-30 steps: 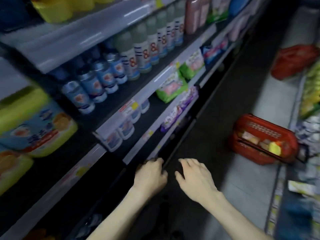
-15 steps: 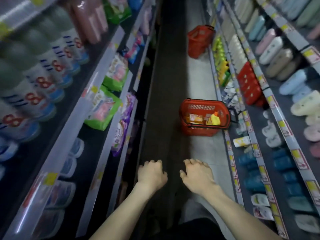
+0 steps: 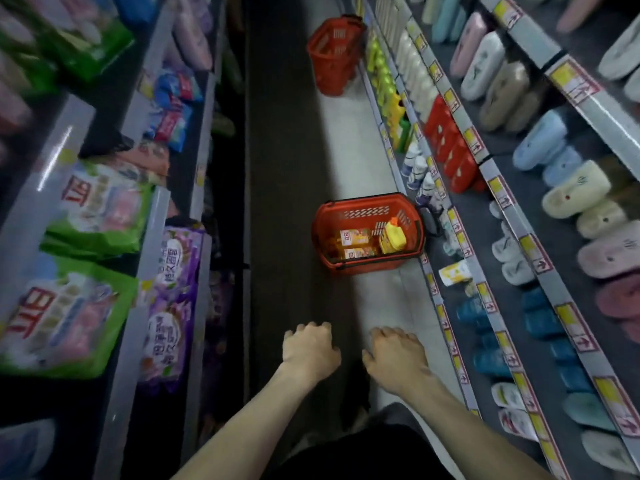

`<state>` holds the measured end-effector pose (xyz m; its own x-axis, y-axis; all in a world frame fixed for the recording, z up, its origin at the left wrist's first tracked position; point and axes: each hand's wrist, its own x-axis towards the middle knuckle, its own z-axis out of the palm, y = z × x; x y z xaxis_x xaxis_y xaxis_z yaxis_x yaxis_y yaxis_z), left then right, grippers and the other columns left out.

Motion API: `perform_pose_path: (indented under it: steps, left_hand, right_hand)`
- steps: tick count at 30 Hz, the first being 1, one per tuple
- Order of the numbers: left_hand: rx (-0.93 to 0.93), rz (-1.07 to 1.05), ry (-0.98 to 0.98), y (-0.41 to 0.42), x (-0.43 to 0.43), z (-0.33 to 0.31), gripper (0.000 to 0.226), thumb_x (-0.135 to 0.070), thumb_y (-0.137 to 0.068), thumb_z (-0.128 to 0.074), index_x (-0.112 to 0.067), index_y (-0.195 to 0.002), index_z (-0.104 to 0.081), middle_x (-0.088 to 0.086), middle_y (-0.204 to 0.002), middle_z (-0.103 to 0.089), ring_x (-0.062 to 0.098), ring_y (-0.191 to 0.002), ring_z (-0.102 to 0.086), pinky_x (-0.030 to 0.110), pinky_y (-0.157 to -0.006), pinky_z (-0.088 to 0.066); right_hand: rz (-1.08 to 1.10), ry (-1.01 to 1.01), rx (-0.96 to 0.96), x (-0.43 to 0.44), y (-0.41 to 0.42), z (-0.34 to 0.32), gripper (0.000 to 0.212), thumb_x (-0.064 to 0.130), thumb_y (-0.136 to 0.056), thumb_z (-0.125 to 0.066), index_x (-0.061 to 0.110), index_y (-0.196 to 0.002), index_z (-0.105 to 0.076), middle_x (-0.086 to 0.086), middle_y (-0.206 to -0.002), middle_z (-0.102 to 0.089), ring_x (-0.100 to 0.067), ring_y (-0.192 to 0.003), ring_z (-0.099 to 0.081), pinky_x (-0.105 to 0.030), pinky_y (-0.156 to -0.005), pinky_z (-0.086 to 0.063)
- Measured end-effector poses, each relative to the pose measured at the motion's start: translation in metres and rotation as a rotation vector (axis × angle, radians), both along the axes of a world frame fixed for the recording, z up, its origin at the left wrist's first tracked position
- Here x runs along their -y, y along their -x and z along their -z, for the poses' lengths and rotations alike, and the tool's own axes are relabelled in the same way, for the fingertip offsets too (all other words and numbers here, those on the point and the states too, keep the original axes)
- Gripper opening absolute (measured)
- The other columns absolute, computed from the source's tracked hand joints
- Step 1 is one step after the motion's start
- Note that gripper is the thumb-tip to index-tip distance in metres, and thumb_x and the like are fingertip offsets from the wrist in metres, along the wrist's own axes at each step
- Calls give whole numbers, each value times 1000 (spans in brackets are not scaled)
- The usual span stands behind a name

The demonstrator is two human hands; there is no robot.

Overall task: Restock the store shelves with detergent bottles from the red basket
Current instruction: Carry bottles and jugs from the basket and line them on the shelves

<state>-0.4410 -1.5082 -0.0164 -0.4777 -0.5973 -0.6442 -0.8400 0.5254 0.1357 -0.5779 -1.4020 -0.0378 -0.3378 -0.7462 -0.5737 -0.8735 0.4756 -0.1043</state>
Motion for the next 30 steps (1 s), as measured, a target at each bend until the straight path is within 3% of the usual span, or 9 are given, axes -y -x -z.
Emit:
perform_pose_path:
  steps: [15, 22, 30]
  left_hand:
    - [-13, 58, -65, 164, 126, 24, 40, -40, -99, -53, -19, -132, -60, 10, -134, -64, 33, -128, -58, 49, -108, -44]
    - [-20, 81, -160, 207, 210, 54, 47, -35, -101, -52, -21, -146, -51, 9, -147, -58, 34, -137, -53, 53, -115, -41]
    - [14, 126, -331, 249, 295, 78, 34, -39, -100, -58, -22, -129, -61, 5, -131, -66, 29, -127, -61, 52, -109, -46]
  right_hand:
    - [-14, -31, -18, 117, 157, 22, 48, 43, -104, -45, 13, -139, -55, -10, -141, -61, -31, -130, -56, -41, -105, -43]
    - [41, -45, 35, 199, 200, 47, 46, 40, -102, -48, 14, -140, -56, -10, -140, -62, -31, -128, -58, -40, -103, -45]
    - [172, -106, 108, 262, 225, 68, 48, 39, -102, -50, 13, -142, -56, -9, -139, -62, -30, -130, -56, -40, -104, -45]
